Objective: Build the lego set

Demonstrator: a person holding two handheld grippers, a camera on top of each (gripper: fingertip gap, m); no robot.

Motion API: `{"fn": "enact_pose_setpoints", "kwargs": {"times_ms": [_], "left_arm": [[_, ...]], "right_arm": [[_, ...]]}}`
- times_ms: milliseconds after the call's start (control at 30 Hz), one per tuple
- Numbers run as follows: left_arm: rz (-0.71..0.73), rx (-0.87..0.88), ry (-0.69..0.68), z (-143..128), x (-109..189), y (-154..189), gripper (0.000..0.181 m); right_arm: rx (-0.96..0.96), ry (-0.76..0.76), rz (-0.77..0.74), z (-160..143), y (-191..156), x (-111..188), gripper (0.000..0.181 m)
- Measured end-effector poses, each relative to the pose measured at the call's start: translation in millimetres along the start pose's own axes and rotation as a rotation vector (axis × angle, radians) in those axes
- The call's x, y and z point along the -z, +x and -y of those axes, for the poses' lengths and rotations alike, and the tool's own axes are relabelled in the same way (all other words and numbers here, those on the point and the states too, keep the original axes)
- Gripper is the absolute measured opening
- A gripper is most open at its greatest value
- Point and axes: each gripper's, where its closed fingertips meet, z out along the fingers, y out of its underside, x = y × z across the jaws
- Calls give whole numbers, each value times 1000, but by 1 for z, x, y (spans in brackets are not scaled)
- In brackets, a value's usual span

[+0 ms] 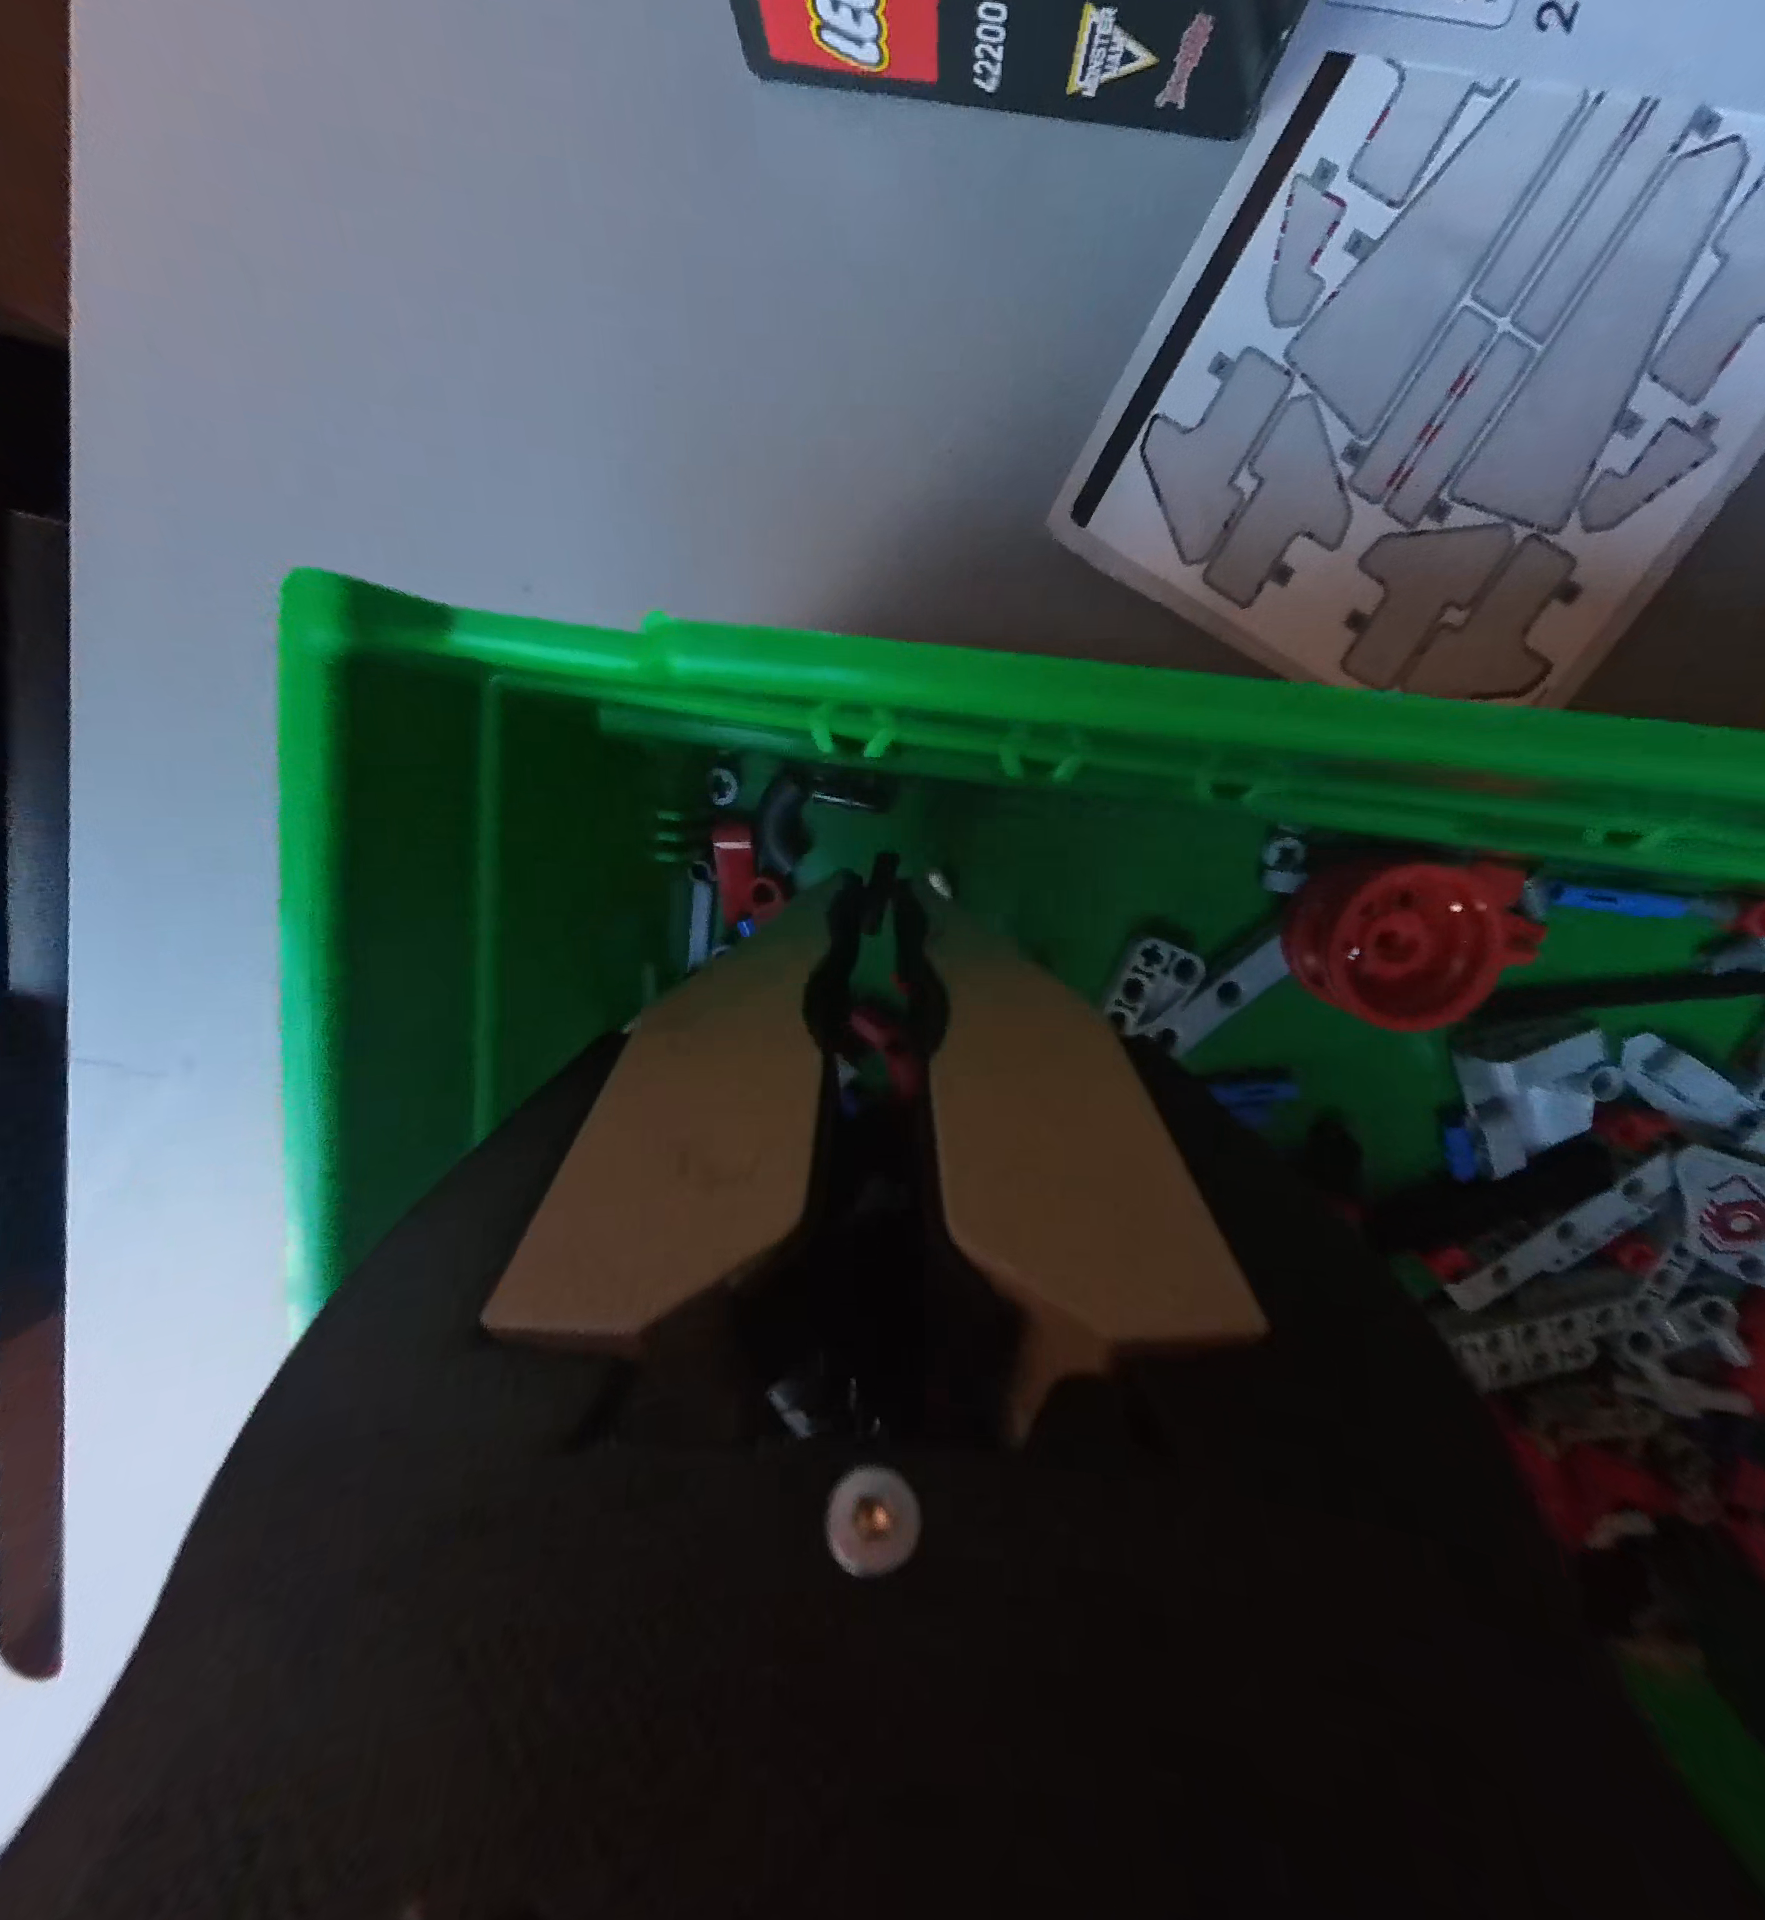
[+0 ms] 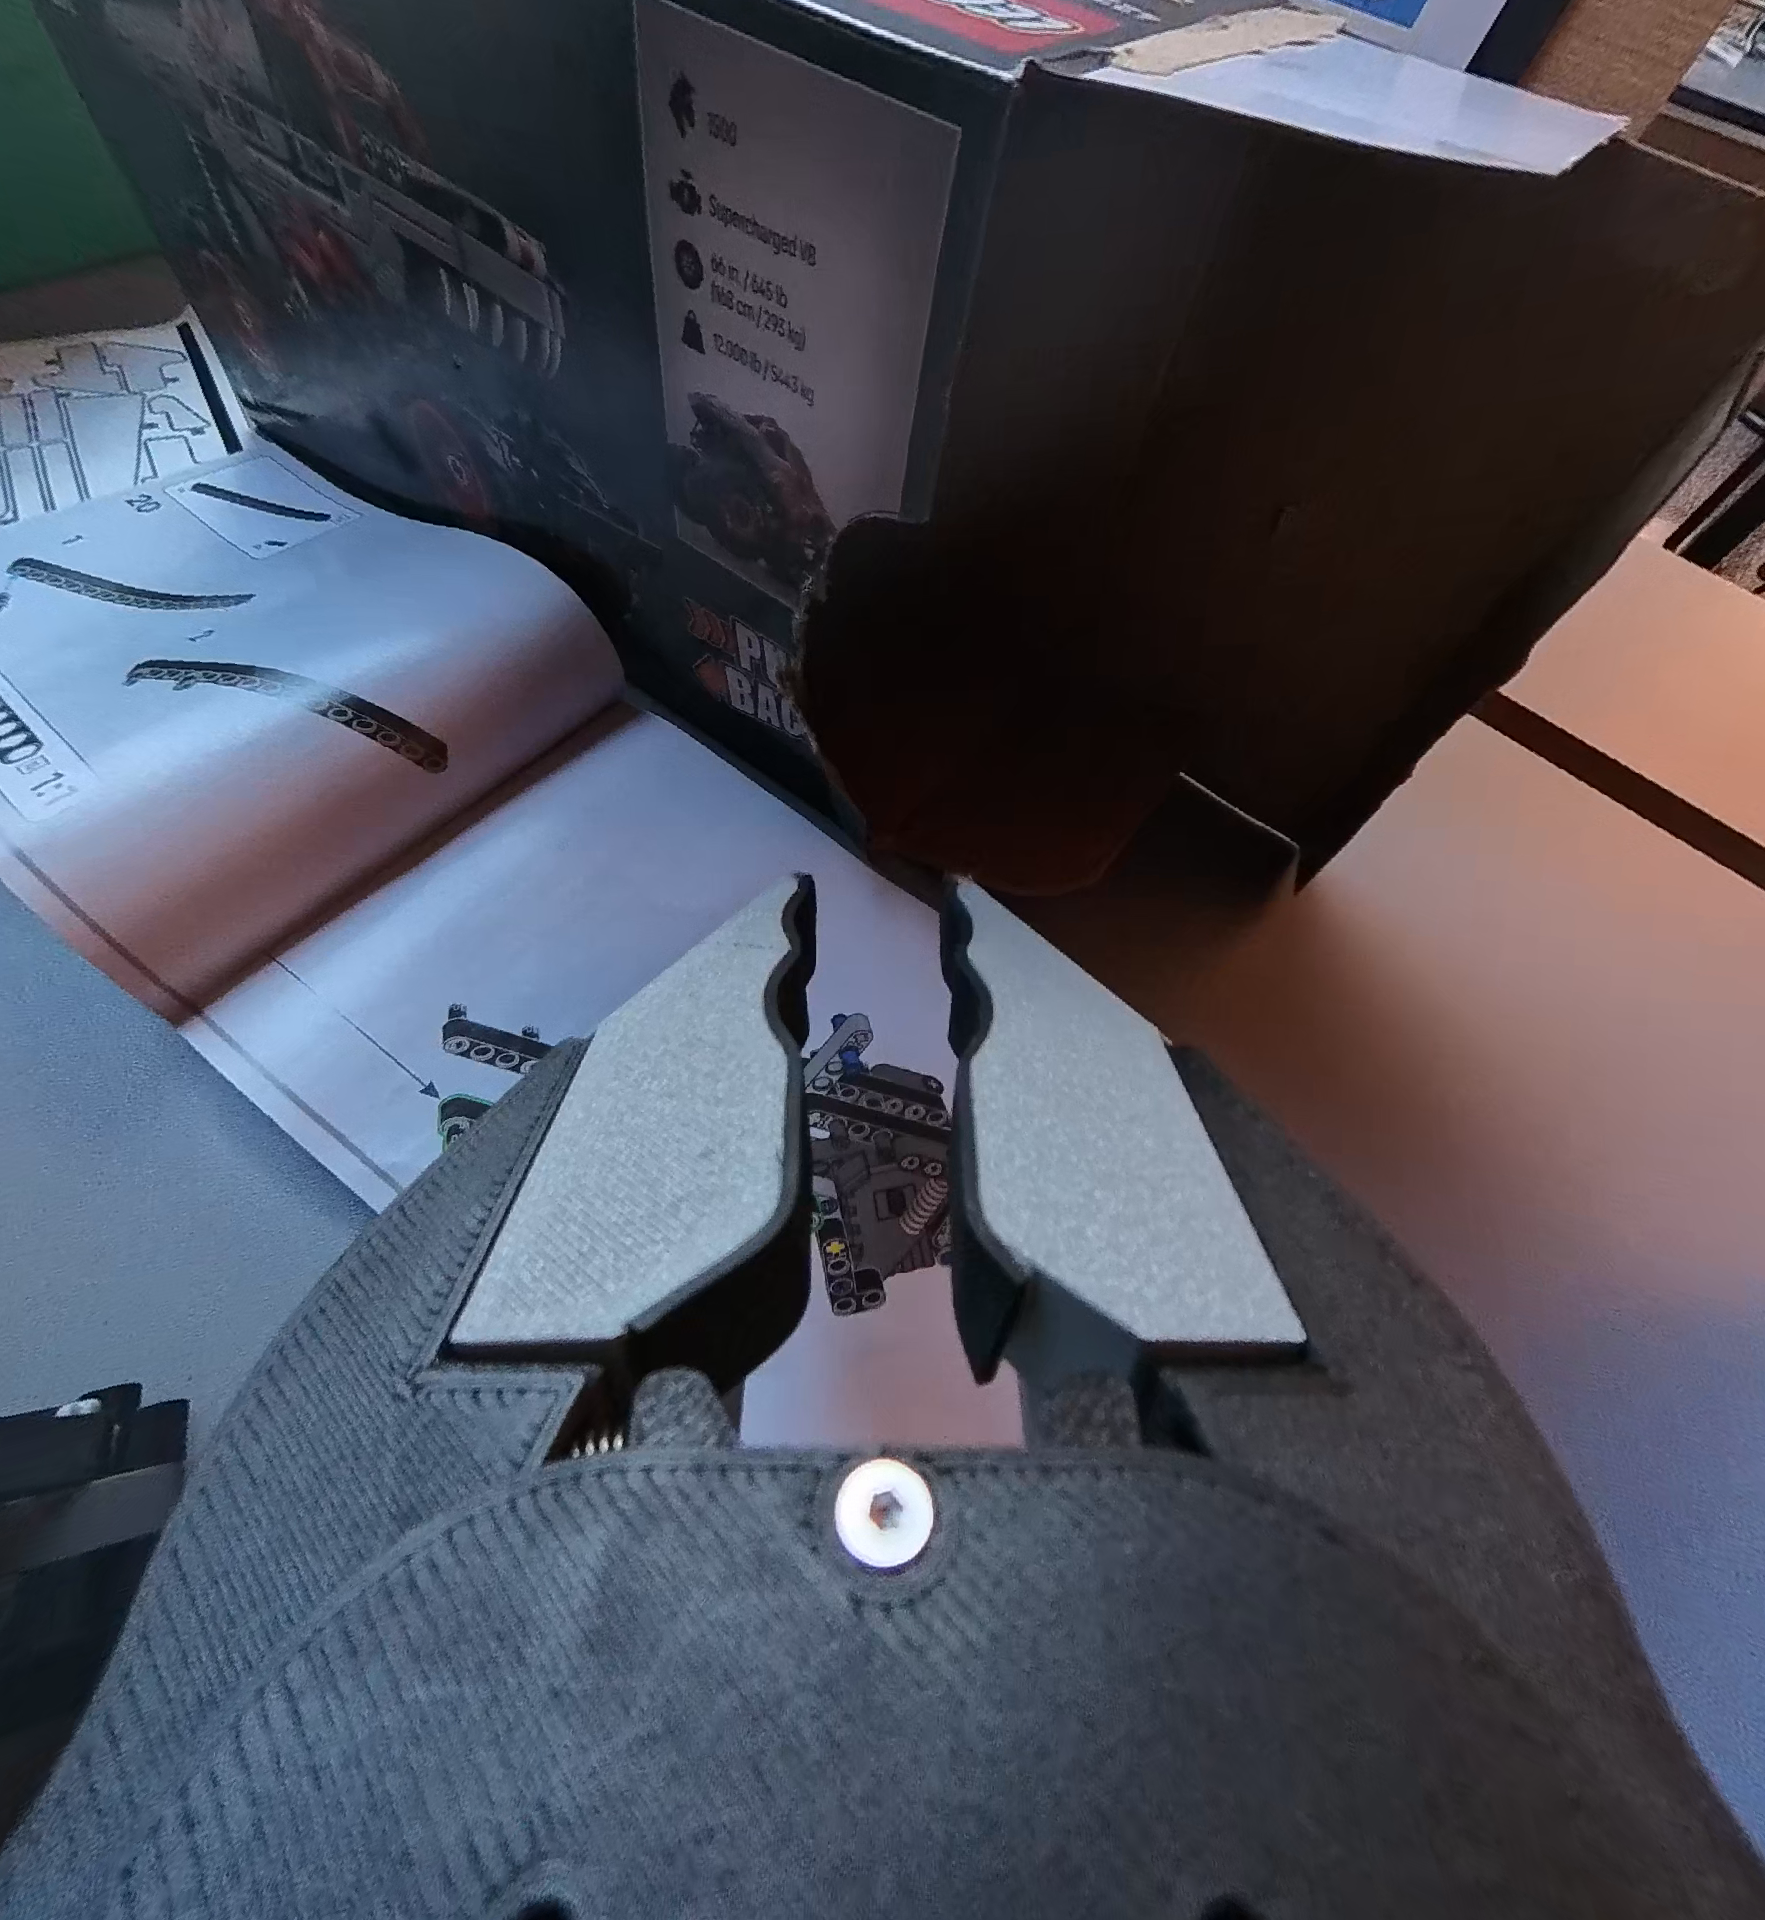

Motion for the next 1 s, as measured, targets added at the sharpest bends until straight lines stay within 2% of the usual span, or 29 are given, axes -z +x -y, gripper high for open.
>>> {"fn": "enact_pose_setpoints", "kwargs": {"times_ms": [67,167,267,333,367,400,467,500,567,667,933,1000], "left_arm": [[14,-10,-2,0,9,3,4],[109,-52,26,7,34,3,4],[127,-67,203,44,80,28,4],[95,-111,306,75,104,66,4],[93,-148,311,88,107,87,4],[106,-178,283,97,103,106,4],[147,-130,128,102,77,135,4],[103,-90,58,104,61,159,4],[15,-134,31,114,38,216,4],[28,-248,-3,119,16,259,3],[-63,-164,-171,101,-42,269,3],[-68,-169,-173,102,-43,271,3]], "right_arm": [[2,1,3,0,-1,0,21],[5,5,10,1,-2,0,21],[4,10,16,1,-2,1,21],[3,13,14,2,-2,1,20],[3,14,13,2,-2,1,20],[3,13,12,2,-2,1,20],[6,15,10,2,-2,2,20],[7,16,11,2,-2,2,20],[9,19,15,2,-4,2,20],[13,23,24,3,-6,3,20],[4,37,55,5,-9,4,19],[0,44,62,6,-10,5,19]]}}
